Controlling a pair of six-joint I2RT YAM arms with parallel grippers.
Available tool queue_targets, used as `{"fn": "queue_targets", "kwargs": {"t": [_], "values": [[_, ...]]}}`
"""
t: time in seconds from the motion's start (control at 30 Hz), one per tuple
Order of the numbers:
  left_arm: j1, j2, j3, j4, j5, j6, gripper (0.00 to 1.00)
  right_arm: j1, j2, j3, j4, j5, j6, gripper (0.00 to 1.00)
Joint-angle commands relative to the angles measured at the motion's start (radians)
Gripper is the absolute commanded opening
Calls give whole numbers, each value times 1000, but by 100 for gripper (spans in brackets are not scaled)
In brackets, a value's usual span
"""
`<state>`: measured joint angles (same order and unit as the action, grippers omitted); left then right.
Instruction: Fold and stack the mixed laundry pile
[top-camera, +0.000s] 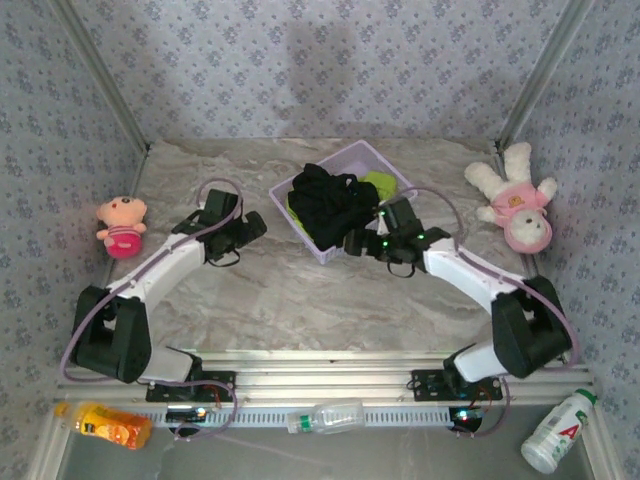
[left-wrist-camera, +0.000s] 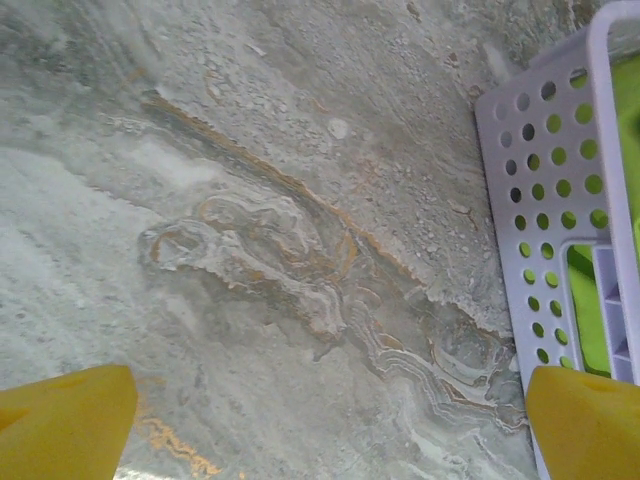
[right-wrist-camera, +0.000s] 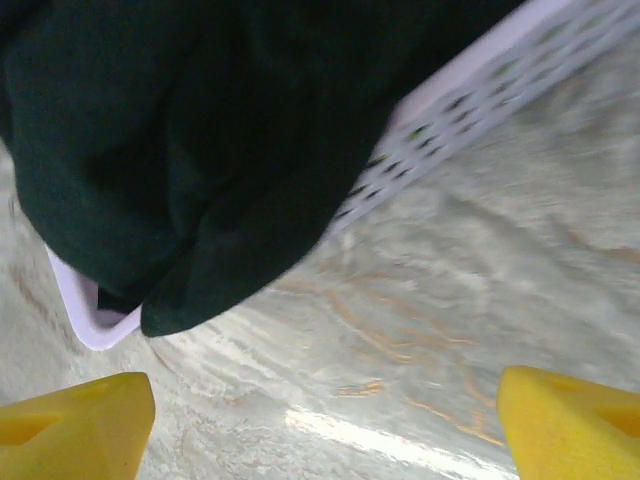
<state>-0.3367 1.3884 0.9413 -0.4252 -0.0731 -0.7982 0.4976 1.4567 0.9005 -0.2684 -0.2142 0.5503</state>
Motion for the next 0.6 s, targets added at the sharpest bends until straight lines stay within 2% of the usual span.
{"fn": "queue_targets", "kwargs": {"t": [0.0, 0.17, 0.3, 0.57], "values": [[26, -42, 57, -74, -30, 6, 100, 41, 101, 79, 80, -82, -65, 91], [50, -100, 33, -85, -24, -3, 100, 63, 299, 239, 149, -75, -92, 90], [52, -132, 25, -111, -23, 1, 100, 56, 437, 413, 172, 19, -123, 90], [56, -208, -2, -151, -36, 0, 100, -38, 734, 841, 74, 65, -105, 89]]}}
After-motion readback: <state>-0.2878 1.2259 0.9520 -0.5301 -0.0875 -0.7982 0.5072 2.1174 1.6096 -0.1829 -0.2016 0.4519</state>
